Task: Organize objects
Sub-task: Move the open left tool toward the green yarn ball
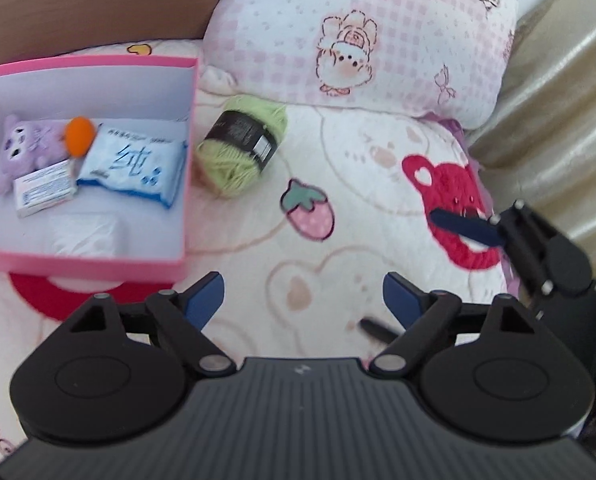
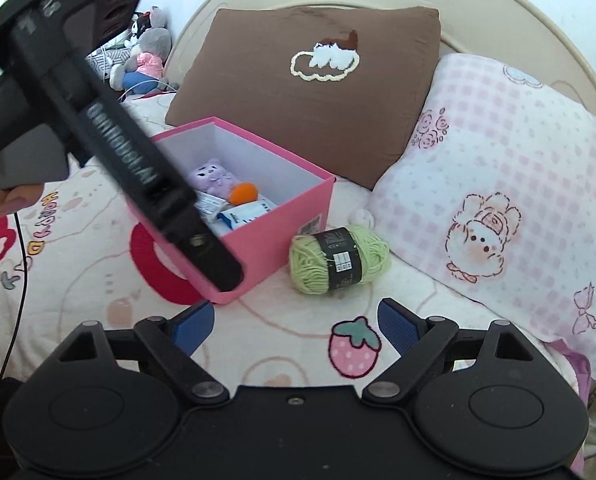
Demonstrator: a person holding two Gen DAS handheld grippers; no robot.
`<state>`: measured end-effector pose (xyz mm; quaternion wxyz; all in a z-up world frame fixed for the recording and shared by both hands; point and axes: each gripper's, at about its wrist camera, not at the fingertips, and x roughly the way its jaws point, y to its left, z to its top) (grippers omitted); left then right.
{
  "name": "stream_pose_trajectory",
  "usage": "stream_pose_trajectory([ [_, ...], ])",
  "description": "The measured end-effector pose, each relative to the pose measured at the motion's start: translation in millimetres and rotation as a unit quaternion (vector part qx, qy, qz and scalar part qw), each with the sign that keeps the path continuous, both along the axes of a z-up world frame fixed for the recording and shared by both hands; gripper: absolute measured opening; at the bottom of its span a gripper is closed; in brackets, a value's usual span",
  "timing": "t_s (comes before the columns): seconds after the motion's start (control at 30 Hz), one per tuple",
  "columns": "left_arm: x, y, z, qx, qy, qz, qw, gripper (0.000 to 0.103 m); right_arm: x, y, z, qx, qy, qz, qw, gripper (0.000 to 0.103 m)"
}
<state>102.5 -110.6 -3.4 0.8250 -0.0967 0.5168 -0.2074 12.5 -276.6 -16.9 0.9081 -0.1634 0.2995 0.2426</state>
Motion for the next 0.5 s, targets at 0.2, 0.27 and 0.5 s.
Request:
stream_pose_trajectory([
  [0.2, 40, -24, -15, -0.024, 0.027, 0.036, 0.9987, 0.089, 29, -5, -28, 0.012, -0.010, 0.000, 1.000, 0.091],
  [0.27, 52, -31, -21, -0.033, 0.037, 0.046, 0.9977, 0.088, 37, -4, -37, 0.014, -0.017, 0.002, 1.000, 0.091],
  [0.5, 86, -38, -44, -0.045, 0.047, 0.101, 0.9927, 0.082, 73, -5, -73, 0.014, -0.016, -0.010, 1.000, 0.091],
])
